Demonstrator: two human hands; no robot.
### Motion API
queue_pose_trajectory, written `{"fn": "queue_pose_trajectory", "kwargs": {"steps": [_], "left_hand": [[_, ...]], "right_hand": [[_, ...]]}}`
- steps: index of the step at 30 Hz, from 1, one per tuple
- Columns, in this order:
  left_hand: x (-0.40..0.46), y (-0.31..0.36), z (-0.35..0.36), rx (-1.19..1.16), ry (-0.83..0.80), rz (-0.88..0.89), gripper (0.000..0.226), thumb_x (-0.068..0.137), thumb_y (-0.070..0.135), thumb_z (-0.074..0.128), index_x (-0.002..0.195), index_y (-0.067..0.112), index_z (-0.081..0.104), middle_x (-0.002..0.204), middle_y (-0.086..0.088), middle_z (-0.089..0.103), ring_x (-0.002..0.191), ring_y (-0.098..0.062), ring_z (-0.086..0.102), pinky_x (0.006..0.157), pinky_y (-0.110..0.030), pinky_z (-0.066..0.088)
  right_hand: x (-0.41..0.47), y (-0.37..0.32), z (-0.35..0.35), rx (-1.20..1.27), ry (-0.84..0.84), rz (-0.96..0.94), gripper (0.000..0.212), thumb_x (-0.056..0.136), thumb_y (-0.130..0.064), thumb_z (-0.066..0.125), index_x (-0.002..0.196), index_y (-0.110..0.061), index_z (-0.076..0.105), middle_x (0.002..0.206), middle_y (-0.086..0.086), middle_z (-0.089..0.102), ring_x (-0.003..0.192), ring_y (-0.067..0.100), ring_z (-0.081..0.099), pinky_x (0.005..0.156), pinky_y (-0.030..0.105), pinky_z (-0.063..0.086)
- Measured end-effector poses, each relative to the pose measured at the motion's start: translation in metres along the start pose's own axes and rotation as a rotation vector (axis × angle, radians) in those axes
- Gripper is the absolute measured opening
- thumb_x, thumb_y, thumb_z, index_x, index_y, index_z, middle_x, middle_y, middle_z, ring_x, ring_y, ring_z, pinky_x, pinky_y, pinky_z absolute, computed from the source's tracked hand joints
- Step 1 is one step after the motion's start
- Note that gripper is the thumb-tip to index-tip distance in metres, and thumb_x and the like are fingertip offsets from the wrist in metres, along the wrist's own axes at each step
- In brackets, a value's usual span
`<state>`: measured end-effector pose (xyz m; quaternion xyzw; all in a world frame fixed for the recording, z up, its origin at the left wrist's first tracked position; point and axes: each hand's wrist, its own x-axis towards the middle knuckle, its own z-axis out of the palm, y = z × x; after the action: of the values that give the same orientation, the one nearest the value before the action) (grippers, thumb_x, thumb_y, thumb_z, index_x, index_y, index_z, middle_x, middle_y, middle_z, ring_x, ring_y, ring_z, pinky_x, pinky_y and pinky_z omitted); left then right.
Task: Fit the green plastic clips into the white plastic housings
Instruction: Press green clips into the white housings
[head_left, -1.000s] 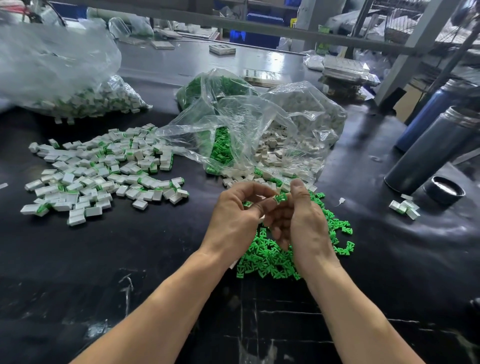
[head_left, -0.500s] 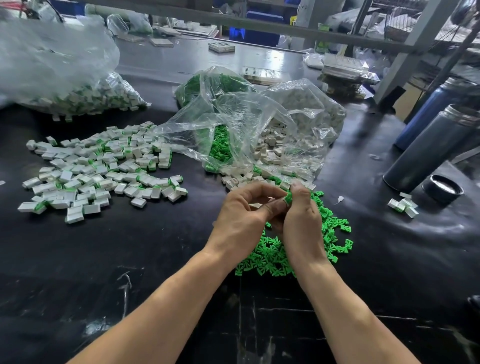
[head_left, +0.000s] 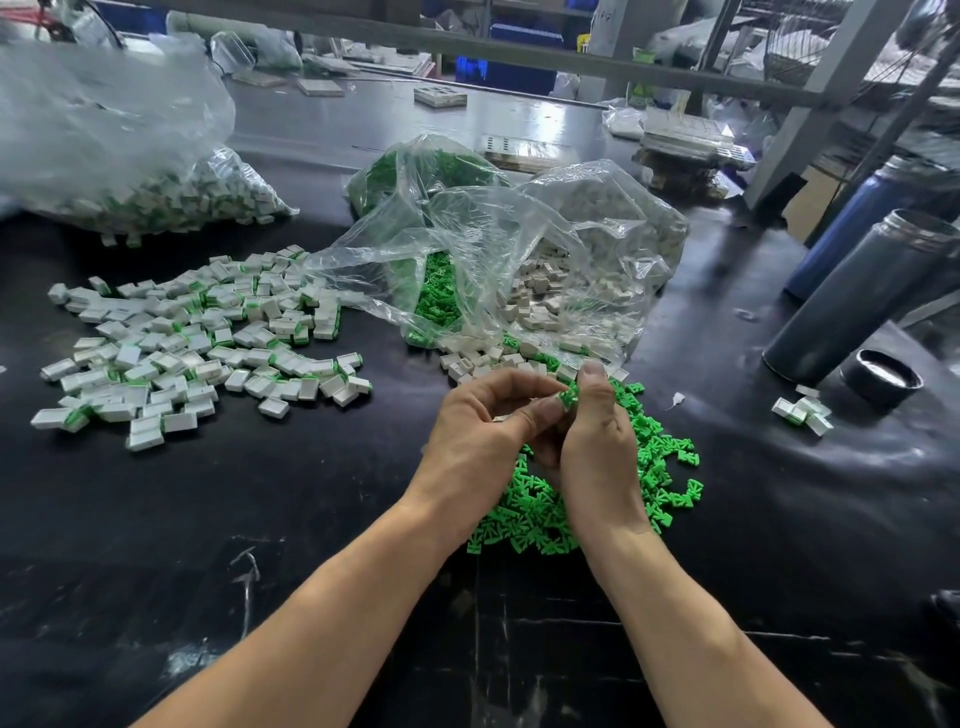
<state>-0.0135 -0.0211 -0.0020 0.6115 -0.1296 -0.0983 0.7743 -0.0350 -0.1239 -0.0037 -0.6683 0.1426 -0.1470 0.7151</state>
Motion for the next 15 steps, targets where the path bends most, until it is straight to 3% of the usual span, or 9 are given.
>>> {"fn": "queue_pose_trajectory", "kwargs": {"steps": [4,6,9,15], "left_hand": [[-0.0010,0.0002,-0.0007,0.070,-0.002,0.020,0.008,0.093,0.012,0.072,0.092,0.019,0.075,0.082,-0.001,0.074,0.075,-0.015,0.067,0.086,-0.048,0.056],[-0.0017,0.0010,-0.0010,0.107,-0.025,0.040,0.005,0.089,0.020,0.074,0.093,0.022,0.075,0.085,-0.001,0.075,0.075,-0.016,0.069,0.080,-0.044,0.059],[-0.0022,0.0012,-0.0006,0.124,-0.037,0.055,0.015,0.084,0.024,0.075,0.099,0.019,0.072,0.086,-0.005,0.074,0.072,-0.021,0.068,0.072,-0.043,0.060],[-0.0038,0.0045,-0.0008,0.093,-0.050,0.061,0.007,0.095,0.009,0.070,0.102,0.009,0.069,0.087,-0.024,0.072,0.070,-0.027,0.069,0.066,-0.032,0.058]], "right_hand": [[0.0013,0.0022,-0.0005,0.027,0.022,0.041,0.062,0.098,-0.066,0.036,0.071,-0.019,0.066,0.046,-0.008,0.053,0.042,0.008,0.050,0.042,0.020,0.040],[0.0029,0.0016,-0.0003,0.012,0.016,0.054,0.067,0.090,-0.071,0.037,0.071,-0.016,0.070,0.049,-0.004,0.056,0.046,0.014,0.052,0.048,0.027,0.045],[0.0044,-0.0007,0.0003,0.021,-0.011,0.055,0.066,0.089,-0.070,0.035,0.057,-0.025,0.071,0.052,0.005,0.054,0.054,0.023,0.048,0.058,0.041,0.044],[0.0013,-0.0022,-0.0046,-0.066,-0.073,0.017,0.077,0.106,-0.063,0.028,0.055,-0.026,0.071,0.043,-0.004,0.049,0.036,0.008,0.042,0.038,0.017,0.032]]}}
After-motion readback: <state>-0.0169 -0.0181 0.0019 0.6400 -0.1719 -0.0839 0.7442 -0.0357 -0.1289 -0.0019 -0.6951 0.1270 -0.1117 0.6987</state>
